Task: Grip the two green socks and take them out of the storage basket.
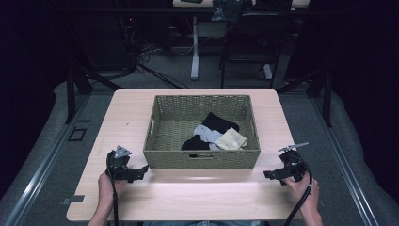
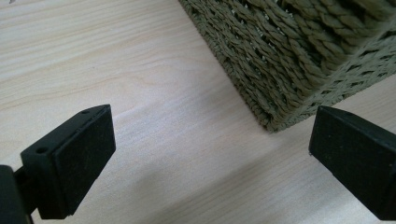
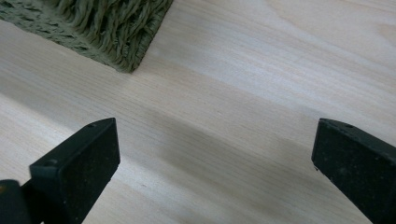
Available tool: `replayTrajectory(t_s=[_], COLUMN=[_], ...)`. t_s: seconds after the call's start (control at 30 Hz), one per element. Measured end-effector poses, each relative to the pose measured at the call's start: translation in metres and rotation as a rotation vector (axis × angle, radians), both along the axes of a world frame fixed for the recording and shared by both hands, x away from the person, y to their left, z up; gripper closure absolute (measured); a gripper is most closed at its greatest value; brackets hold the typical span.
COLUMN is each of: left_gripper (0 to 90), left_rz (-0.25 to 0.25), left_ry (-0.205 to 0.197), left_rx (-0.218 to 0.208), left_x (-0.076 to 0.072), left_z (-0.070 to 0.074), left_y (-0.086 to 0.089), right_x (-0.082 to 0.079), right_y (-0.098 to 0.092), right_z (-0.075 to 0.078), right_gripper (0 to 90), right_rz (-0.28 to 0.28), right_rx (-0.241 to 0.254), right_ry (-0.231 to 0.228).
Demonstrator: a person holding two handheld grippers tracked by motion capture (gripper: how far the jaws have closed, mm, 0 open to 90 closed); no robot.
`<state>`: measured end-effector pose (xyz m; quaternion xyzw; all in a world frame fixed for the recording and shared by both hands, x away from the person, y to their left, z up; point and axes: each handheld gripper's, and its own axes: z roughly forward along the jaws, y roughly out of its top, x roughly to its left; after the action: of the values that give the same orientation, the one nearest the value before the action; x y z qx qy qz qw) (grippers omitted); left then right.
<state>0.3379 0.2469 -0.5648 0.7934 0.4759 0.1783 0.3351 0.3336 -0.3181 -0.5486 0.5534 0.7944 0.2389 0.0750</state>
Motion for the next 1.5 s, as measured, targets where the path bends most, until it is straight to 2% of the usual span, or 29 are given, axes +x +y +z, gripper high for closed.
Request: replayTrajectory(t_s=[0.1, 0.47, 0.57, 0.6, 0.7, 0.77, 0.9, 1.13, 1.23, 1.27, 1.33, 1.47, 1.5], left_gripper=[0.5, 0.5, 0.4, 0.4, 0.4, 0.4, 0.4, 0.4, 0.4, 0.4, 0.4, 0.4, 0.4], left_rz=[0.0, -0.004, -0.006, -0.004, -0.005, -0.003, -0.004, -0.004, -0.005, -0.001, -0.001, -0.001, -0.001], left_ry=[-0.001, -0.003, 0.003, 0.0, -0.002, -0.004, -0.003, -0.003, -0.002, -0.002, -0.002, 0.001, 0.001], left_rx=[-0.002, -0.002, 0.002, -0.001, -0.001, -0.001, -0.001, -0.001, 0.001, 0.001, 0.001, 0.001, 0.001], left_x=[0.0, 0.0, 0.001, 0.001, 0.0, 0.0, 0.001, 0.001, 0.001, 0.001, 0.001, 0.002, 0.002], left_z=[0.0, 0.0, 0.0, 0.0, 0.0, 0.0, 0.0, 0.0, 0.0, 0.0, 0.0, -0.001, -0.001], left_y=[0.0, -0.002, -0.001, -0.002, -0.002, -0.002, -0.002, -0.002, -0.002, -0.002, -0.002, -0.003, -0.003], right_x=[0.0, -0.003, -0.002, -0.002, -0.002, -0.001, 0.0, -0.001, -0.002, -0.002, -0.002, -0.001, -0.001], right_y=[0.001, -0.002, -0.002, -0.001, -0.003, -0.005, -0.005, -0.005, -0.005, -0.006, -0.006, -0.009, -0.009], right_z=[-0.001, 0.001, 0.003, 0.006, 0.011, 0.016, 0.022, 0.025, 0.03, 0.037, 0.039, 0.056, 0.056], right_gripper=[0.6, 0.4, 0.5, 0.5, 0.4, 0.0, 0.0, 0.0, 0.0, 0.0, 0.0, 0.0, 0.0], right_rz=[0.009, -0.013, -0.015, -0.029, -0.023, -0.028, -0.021, -0.011, -0.006, -0.008, -0.006, 0.006, 0.006], right_rx=[0.004, 0.006, 0.002, 0.016, 0.002, 0.019, 0.018, 0.031, 0.029, 0.03, 0.035, 0.045, 0.045], right_ry=[-0.001, -0.01, -0.021, -0.035, -0.024, -0.02, -0.019, -0.02, -0.034, -0.03, -0.039, -0.054, -0.054])
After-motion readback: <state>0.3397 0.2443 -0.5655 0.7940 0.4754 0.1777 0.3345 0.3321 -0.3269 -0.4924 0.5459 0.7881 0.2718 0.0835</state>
